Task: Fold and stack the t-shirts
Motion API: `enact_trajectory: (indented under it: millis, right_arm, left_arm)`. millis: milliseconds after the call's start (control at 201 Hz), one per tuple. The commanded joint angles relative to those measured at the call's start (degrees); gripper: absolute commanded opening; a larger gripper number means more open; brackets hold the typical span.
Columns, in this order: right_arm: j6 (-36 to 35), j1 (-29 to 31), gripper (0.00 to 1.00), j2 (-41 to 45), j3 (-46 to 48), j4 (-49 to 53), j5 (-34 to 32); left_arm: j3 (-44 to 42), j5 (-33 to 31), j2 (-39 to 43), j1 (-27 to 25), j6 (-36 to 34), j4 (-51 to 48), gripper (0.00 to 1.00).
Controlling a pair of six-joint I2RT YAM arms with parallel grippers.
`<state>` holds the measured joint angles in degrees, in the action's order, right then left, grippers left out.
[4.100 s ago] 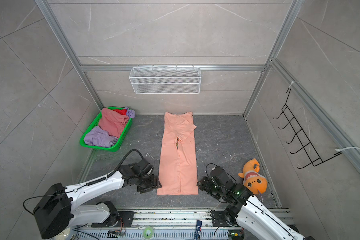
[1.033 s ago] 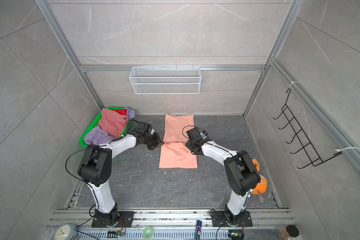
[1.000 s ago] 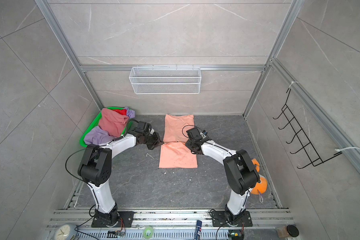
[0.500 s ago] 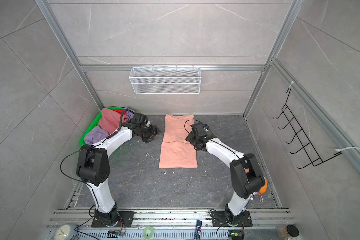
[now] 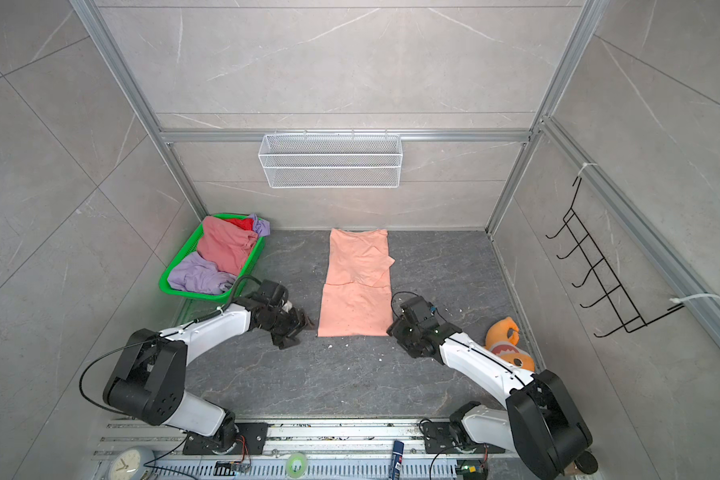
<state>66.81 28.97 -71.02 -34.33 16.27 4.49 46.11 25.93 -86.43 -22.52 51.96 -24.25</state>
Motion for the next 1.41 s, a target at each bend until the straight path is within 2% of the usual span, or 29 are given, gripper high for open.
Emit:
enact_trajectory:
  millis: [0,378,563,617,777,916,941,1016,1095,1195,1404]
  right_arm:
    - [5.1,1.2,0.68,-1.0,3.3,-6.3,1.8]
    - [11.8,2.7,0.66,-9.3,8.1,-16.1,-1.9]
    - [14.8,2.8,0.63,-14.6,8.1,-20.5,-3.3]
    - [15.0,2.8,0.62,-16.4,7.9,-21.7,-3.6]
    - [14.8,2.7,0.46,-18.8,6.8,-22.2,-4.7]
    - [9.8,2.8,0.19,-18.2,3.1,-15.9,-6.2]
    - [8.6,2.7,0.16,-17.9,2.1,-14.2,-6.5]
    - [5.5,2.8,0.08,-16.9,-0.1,-9.8,-6.9]
    - [3.5,2.7,0.04,-14.6,-1.5,-5.8,-5.6]
    - [1.7,3.3,0.02,-10.0,-2.2,-0.9,-3.3]
    - [0.9,6.9,0.02,3.8,-1.0,11.4,-0.7]
  left_arm:
    - [-2.6,2.5,2.7,-0.3,6.7,7.8,0.73]
    - [-0.7,7.9,-8.3,-2.0,10.1,14.0,0.62]
    - [-1.9,8.3,-11.3,-2.3,11.4,16.8,0.51]
    - [-1.5,8.7,-12.6,-2.3,11.4,17.6,0.44]
    - [0.4,6.4,-15.1,-2.3,9.1,17.3,0.22]
    - [4.8,4.5,-16.3,-2.2,5.5,14.4,0.03]
    - [5.1,4.0,-15.9,-2.2,5.1,14.0,0.0]
    - [5.4,2.8,-14.3,-2.2,3.6,12.6,0.0]
    - [4.8,2.8,-11.3,-2.3,2.6,10.8,0.0]
    - [1.9,2.4,-5.3,-2.7,2.7,9.0,0.0]
    - [-6.2,-0.2,14.3,-5.1,5.9,1.2,0.0]
